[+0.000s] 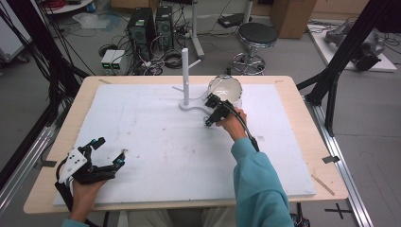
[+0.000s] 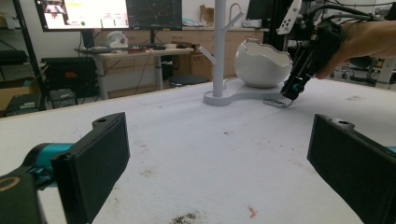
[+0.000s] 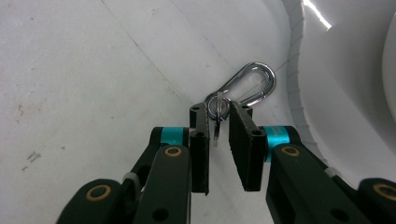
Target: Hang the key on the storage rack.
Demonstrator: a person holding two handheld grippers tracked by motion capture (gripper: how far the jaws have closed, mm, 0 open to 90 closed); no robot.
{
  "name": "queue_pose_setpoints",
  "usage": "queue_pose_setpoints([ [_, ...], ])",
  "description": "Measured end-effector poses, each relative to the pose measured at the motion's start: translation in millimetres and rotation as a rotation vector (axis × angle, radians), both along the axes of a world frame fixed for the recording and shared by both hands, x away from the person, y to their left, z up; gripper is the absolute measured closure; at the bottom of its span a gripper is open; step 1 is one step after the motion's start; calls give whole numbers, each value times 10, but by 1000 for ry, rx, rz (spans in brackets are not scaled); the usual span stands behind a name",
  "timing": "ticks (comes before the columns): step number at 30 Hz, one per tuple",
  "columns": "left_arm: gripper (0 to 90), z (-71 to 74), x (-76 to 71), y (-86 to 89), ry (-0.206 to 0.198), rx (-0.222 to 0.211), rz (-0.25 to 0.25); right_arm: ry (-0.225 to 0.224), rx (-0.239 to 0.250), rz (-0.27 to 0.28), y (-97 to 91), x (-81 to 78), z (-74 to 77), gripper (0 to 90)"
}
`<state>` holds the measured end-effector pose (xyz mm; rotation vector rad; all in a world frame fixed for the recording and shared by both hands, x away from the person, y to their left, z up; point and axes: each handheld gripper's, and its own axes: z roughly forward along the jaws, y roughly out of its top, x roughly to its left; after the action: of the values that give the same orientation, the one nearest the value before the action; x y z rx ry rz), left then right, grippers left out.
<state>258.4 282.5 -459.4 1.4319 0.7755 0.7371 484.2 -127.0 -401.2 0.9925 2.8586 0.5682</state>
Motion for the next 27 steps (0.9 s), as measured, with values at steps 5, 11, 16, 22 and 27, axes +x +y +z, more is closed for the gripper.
queue_pose_setpoints([
  [5, 62, 0, 0, 0, -1, 0, 0, -11, -4, 16, 2, 1, 1, 869],
  [11, 62, 0, 0, 1, -2, 2, 0, -12, -3, 12, 21, -3, -5, 872],
  [16, 62, 0, 0, 2, -2, 1, 0, -19, -12, 15, 20, 6, -5, 885],
  [22, 62, 0, 0, 1, -2, 1, 0, -9, -22, 13, 25, -5, 4, 892],
  [27, 62, 0, 0, 2, 0, 0, 0, -15, -33, 22, 32, -10, 9, 894],
])
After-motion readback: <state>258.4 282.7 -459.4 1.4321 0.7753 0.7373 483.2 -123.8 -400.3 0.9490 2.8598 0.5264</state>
